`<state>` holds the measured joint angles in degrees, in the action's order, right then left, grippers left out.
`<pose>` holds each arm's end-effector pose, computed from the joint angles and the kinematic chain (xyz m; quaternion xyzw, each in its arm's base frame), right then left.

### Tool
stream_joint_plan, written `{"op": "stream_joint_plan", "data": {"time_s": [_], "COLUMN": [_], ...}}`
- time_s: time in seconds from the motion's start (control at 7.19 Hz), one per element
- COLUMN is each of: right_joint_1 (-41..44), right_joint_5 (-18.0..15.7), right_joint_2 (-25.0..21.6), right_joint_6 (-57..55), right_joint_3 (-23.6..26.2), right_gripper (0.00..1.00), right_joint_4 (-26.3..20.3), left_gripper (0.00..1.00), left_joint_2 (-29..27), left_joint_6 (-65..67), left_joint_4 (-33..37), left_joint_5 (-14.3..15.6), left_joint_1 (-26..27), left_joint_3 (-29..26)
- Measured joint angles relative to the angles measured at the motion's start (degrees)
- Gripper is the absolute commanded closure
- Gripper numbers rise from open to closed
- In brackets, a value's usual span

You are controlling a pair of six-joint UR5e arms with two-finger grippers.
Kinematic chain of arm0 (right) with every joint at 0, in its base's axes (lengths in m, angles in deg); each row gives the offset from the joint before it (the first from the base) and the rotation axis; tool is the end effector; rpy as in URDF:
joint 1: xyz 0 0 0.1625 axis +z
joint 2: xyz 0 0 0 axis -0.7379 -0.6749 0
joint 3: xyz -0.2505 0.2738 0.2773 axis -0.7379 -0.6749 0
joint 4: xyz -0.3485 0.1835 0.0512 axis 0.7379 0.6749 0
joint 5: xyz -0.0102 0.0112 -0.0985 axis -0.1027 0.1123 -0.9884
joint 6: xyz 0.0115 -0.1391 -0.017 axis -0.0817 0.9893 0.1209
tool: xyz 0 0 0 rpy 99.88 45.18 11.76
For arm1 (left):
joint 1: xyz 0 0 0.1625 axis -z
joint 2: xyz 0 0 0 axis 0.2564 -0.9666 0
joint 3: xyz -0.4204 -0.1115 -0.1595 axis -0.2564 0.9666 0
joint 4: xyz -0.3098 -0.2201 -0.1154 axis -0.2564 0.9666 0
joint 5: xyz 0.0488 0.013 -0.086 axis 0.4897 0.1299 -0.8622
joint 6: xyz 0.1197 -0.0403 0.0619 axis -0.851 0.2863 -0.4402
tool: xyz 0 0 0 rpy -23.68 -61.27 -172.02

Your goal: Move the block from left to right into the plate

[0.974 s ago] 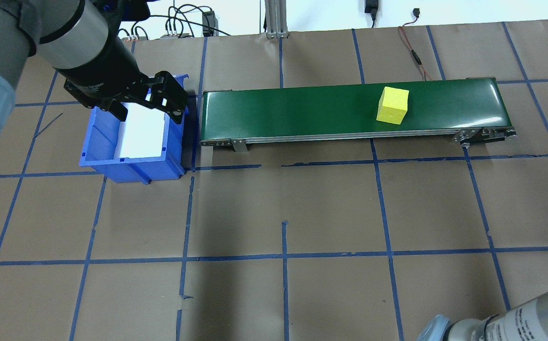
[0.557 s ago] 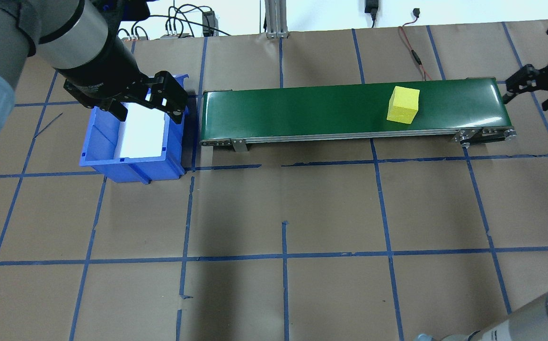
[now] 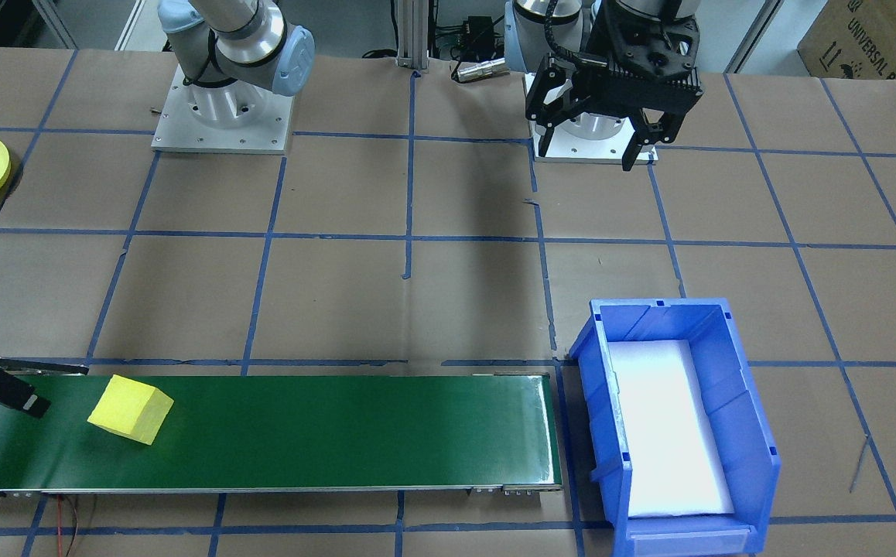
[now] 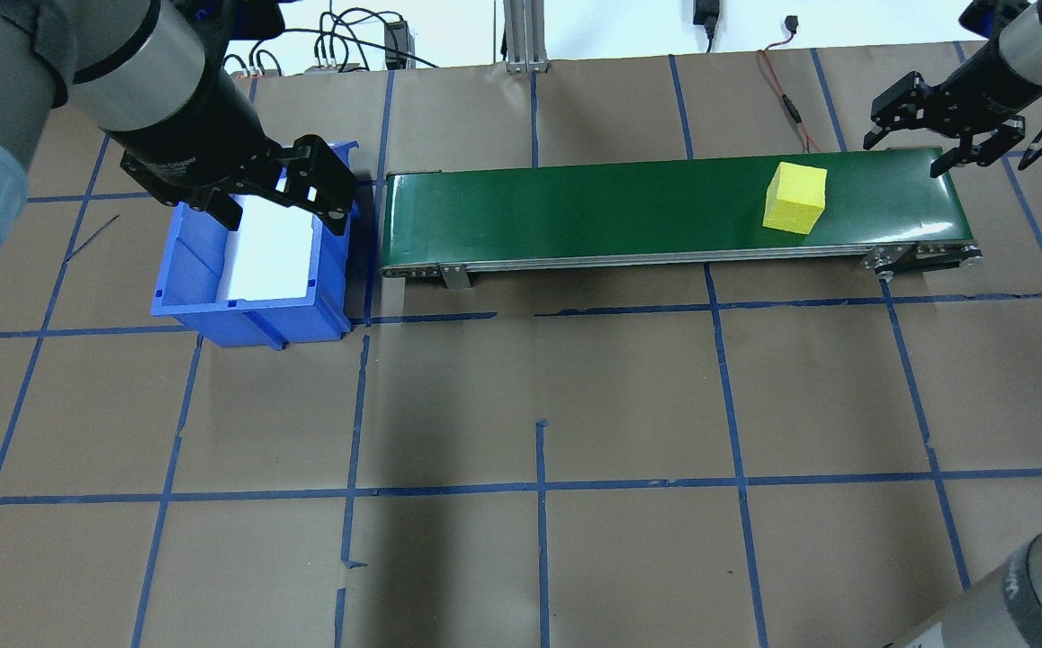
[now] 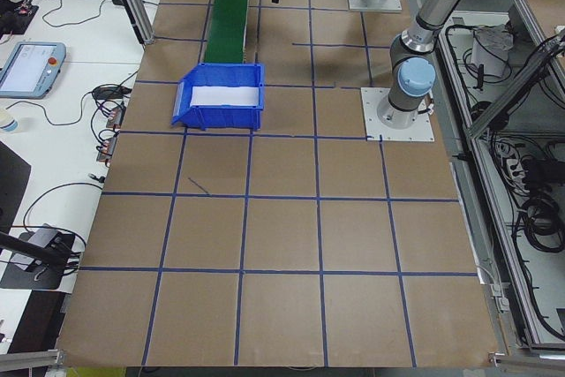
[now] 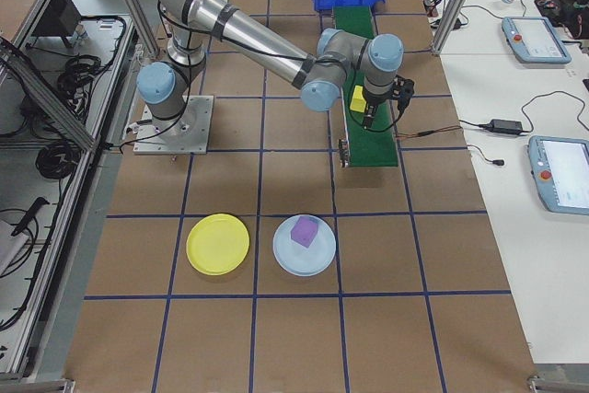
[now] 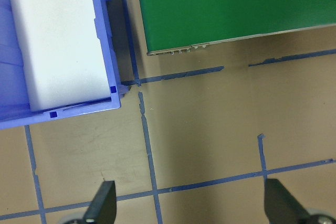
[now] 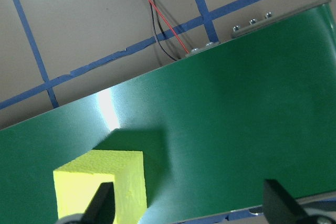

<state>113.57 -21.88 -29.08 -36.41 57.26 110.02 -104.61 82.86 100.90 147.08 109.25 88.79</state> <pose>-0.1045 -0.6556 0.3209 0.1725 0.9757 -0.0375 0.1298 -0.1747 -0.4304 0.5244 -0.0688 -0.9958 0.0533 0.0288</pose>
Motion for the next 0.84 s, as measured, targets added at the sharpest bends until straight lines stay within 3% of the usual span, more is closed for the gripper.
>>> {"op": "stream_joint_plan", "data": {"time_s": [0.84], "right_joint_1": [1.23], "right_joint_5": [3.18], "right_joint_2": [1.77], "right_joint_6": [-3.10], "right_joint_3": [0.87], "right_gripper": [0.00], "right_joint_4": [0.79], "left_gripper": [0.00], "left_joint_2": [0.00], "left_joint_6": [0.00], "left_joint_4": [0.09], "left_joint_5": [0.00], "left_joint_1": [0.00], "left_joint_3": [0.00]}}
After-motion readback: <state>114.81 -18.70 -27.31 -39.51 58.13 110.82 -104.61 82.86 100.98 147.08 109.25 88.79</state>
